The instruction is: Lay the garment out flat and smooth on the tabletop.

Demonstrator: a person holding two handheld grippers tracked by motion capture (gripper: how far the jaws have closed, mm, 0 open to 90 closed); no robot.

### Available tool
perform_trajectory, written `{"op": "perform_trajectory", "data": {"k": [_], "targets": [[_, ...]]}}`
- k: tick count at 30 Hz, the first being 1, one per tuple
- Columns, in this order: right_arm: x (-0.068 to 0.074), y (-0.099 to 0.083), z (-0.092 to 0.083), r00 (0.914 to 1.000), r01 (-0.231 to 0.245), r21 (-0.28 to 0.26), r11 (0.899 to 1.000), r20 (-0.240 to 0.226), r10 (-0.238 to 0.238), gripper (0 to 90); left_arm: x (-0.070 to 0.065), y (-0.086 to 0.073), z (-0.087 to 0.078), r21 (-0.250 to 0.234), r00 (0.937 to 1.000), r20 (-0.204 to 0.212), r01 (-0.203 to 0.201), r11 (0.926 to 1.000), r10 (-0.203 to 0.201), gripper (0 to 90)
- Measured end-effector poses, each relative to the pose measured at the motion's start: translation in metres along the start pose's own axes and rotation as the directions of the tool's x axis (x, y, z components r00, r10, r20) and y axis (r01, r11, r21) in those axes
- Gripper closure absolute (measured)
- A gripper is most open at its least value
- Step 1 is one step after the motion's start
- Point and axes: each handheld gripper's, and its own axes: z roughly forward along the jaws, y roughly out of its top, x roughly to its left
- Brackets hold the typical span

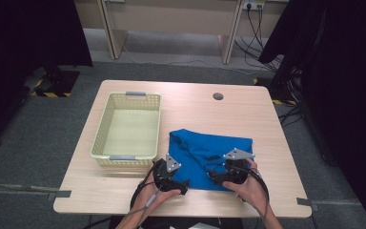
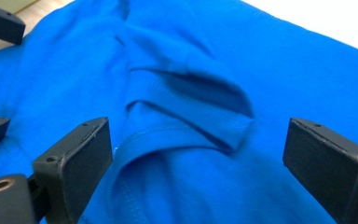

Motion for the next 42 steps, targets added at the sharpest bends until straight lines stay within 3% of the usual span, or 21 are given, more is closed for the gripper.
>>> {"op": "perform_trajectory", "data": {"k": [7,10,12,18,20,23,26,28,33,42], "targets": [[0.008,-0.003,0.009,0.9994,0.032,0.031,0.999,-0.012,-0.032,9.5,0.0,0.0,0.0,0.005,1.0,0.0,-0.001,1.0,0.001,2.0],[0.01,-0.004,0.014,0.9996,0.022,0.052,0.998,-0.018,-0.021,11.1,-0.001,0.0,0.0,0.004,1.0,-0.001,-0.001,1.0,0.001,1.8],[0.01,-0.004,0.015,0.9993,0.036,0.044,0.998,-0.004,-0.036,12.3,-0.001,0.0,0.0,0.004,1.0,-0.002,-0.001,1.0,0.001,1.8],[0.002,-0.003,0.011,0.9983,0.057,0.026,0.998,-0.013,-0.057,45.2,-0.001,0.0,0.0,0.004,1.0,-0.001,-0.001,1.0,0.001,1.6],[-0.001,-0.003,0.008,0.996,0.09,0.018,0.996,-0.008,-0.089,56.2,-0.001,0.0,0.001,0.004,1.0,-0.001,-0.001,1.0,0.001,1.6],[-0.004,-0.002,0.006,0.9938,0.111,0.017,0.994,-0.006,-0.111,63.5,-0.001,0.0,0.001,0.004,1.0,-0.001,-0.001,1.0,0.001,1.6],[-0.008,-0.001,0.002,0.9914,0.127,0.0,0.992,-0.033,-0.127,74.4,-0.001,0.0,0.001,0.004,1.0,-0.001,-0.001,1.0,0.001,1.6],[-0.01,0.001,0.0,0.9909,0.13,-0.009,0.991,-0.034,-0.13,76.7,-0.001,0.0,0.001,0.004,1.0,-0.001,-0.001,1.0,0.001,1.6],[-0.02,0.008,-0.003,0.9922,0.121,-0.026,0.992,-0.024,-0.122,78.9,-0.001,0.0,0.0,0.005,1.0,-0.001,-0.003,1.0,0.003,1.6],[-0.072,0.031,-0.003,0.9978,0.032,-0.033,0.999,0.058,-0.03,78.6,-0.001,0.0,0.001,0.005,1.0,-0.002,-0.003,1.0,0.003,1.6]]}}
